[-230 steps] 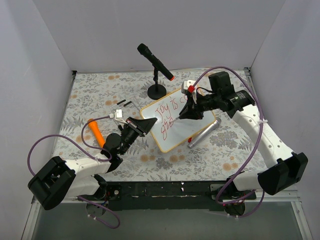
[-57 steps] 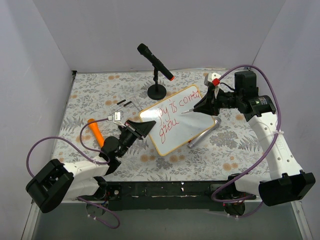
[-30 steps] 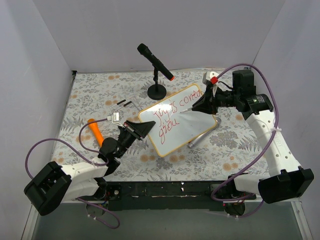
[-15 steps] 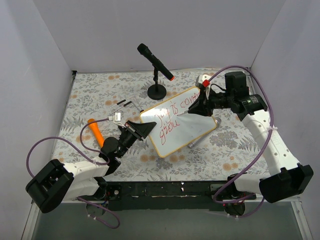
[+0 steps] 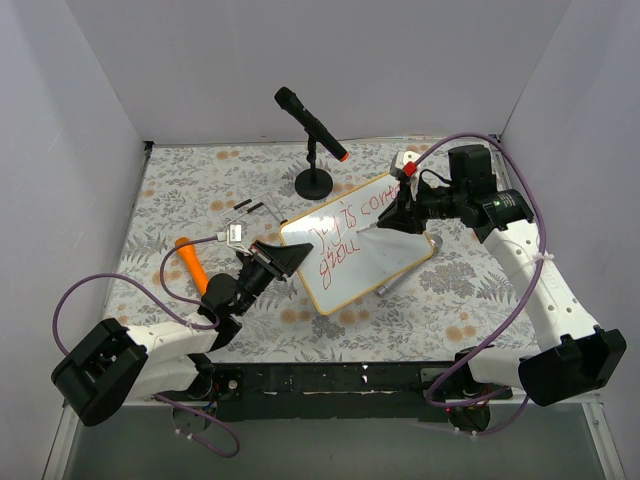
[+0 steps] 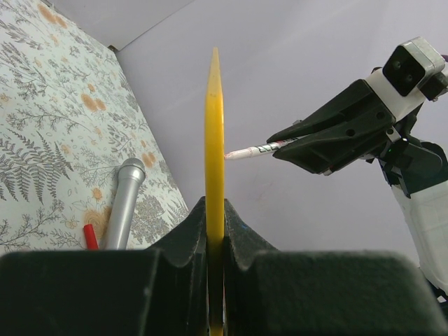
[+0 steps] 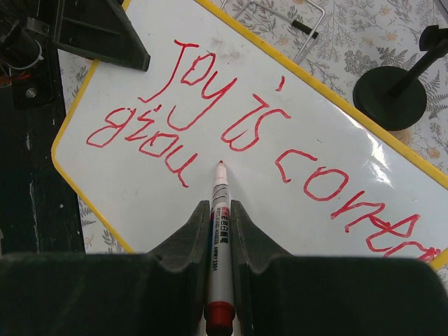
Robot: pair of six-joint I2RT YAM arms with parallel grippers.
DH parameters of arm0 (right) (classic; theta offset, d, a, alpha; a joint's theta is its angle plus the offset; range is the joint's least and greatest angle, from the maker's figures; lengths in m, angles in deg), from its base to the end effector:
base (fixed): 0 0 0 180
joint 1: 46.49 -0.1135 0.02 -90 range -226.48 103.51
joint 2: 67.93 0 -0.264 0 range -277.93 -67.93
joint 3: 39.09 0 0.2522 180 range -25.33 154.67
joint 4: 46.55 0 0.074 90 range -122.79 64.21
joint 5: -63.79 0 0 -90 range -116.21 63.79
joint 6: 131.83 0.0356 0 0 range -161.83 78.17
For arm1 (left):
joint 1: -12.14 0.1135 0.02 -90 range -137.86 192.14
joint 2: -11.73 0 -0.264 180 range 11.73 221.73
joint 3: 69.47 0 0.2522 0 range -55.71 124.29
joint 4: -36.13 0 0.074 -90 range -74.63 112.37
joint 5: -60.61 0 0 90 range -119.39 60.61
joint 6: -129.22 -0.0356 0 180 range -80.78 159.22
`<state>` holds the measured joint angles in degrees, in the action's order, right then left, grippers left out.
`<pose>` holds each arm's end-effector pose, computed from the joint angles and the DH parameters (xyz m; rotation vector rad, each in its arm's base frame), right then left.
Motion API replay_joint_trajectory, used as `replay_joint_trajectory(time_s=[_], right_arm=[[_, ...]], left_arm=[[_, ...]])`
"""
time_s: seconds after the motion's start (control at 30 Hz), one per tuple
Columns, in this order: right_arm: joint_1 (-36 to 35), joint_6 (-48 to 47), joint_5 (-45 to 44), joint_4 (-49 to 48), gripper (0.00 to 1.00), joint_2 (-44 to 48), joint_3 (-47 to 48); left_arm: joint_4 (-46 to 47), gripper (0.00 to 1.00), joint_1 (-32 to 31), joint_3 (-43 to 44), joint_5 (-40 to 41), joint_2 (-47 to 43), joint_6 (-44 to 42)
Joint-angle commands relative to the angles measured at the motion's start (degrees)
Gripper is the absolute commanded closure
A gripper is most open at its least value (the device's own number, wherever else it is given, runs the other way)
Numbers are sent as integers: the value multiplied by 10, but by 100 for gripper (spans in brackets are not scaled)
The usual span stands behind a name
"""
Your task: Write a sentence on the whiteboard
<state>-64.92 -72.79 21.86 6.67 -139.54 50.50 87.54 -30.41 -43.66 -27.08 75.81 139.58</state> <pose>0.2349 0.1062 0.3854 -1.2546 1.6232 0.7731 0.1552 -0.1405 0.2196 -0.8506 1.4522 -1.9995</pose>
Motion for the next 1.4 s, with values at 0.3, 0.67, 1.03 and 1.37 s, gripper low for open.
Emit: replay_joint_trajectory(time_s=[0.3, 0.67, 1.03, 1.37], right_arm=[[-2, -9, 8, 1, 99, 9, -9], [-5, -25, 37, 21, 99, 1, -7], [-5, -39, 23, 40, 99, 12, -20], [17, -24, 3, 25, 99, 22, -14]], left_arm=[[80, 100, 1, 31, -1, -12, 14], [78, 100, 1, 33, -1, -10, 12], [70, 100, 1, 40, 2, -10, 7], [66, 100, 1, 39, 3, -16, 5]])
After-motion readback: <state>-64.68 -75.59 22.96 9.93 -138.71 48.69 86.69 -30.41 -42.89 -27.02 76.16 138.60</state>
